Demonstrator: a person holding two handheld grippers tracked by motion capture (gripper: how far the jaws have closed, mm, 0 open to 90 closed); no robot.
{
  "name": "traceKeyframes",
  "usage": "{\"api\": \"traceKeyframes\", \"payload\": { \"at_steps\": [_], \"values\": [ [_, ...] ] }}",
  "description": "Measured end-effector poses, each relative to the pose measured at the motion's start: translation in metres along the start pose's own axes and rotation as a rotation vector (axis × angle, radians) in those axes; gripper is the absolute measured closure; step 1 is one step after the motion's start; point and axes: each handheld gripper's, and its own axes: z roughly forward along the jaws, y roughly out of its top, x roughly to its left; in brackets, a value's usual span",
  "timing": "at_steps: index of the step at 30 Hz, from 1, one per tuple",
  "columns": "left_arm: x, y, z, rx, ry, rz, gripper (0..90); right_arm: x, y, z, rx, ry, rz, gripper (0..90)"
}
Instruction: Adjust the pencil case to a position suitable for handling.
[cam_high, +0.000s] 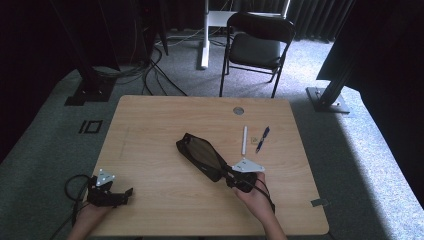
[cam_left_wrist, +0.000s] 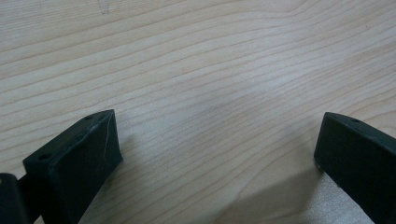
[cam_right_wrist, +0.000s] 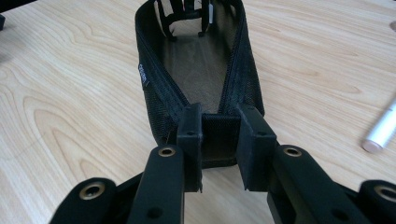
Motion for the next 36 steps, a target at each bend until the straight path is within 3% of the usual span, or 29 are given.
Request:
{"api": "traceKeyframes", "payload": {
  "at_steps": [12, 36],
  "values": [
    [0.000, 0.000, 0.000, 0.000, 0.000, 0.000, 0.5, 0.005, -0.020, -0.023, -0.005, -0.016, 0.011, 73.3],
    [0.000, 0.000, 0.000, 0.000, 0.000, 0.000, 0.6, 0.001, -0.054, -0.070, -0.012, -0.055, 0.070, 73.3]
  ]
}}
